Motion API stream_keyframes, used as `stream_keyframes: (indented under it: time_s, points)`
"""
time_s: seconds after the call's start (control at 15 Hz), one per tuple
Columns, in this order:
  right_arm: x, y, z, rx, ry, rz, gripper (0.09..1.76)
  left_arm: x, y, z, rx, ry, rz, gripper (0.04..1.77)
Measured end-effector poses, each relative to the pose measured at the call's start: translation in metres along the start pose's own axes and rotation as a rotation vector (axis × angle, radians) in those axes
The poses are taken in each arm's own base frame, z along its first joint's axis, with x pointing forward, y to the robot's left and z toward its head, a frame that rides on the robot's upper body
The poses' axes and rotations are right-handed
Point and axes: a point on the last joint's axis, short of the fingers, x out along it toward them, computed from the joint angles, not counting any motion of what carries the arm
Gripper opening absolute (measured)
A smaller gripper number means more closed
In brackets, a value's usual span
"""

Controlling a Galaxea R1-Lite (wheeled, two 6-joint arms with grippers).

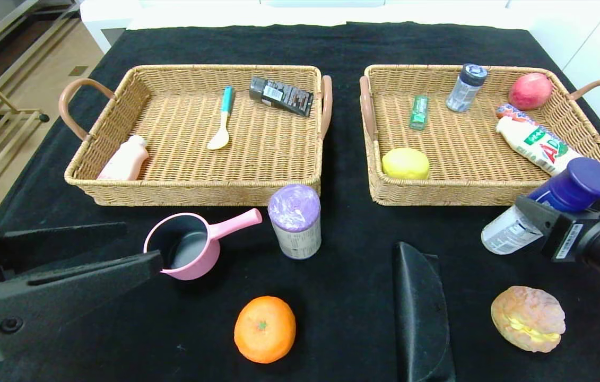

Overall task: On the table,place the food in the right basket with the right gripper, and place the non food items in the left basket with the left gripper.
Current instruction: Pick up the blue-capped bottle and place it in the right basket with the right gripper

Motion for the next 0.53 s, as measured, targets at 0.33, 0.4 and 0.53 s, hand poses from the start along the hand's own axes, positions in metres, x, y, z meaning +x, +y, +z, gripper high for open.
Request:
stream_keyframes:
  time_s: [0.33,0.4,0.53]
  points:
    - [-0.0006,-0.0005,-0.0023,-0.003,0.007,0.000,0.84,0.0002,0.0001,-0.0004,0.000,0.002,0.000,1.72]
    - [-0.0006,-0.0005,-0.0024,-0.003,0.008,0.001,0.84,0.0002,0.0001,-0.0004,0.000,0.002,0.000,1.72]
    - [-0.0007,-0.0005,-0.0025,-0.003,0.009,0.001,0.84,0.0003,0.0002,-0.0005,0.000,0.002,0.000,1.72]
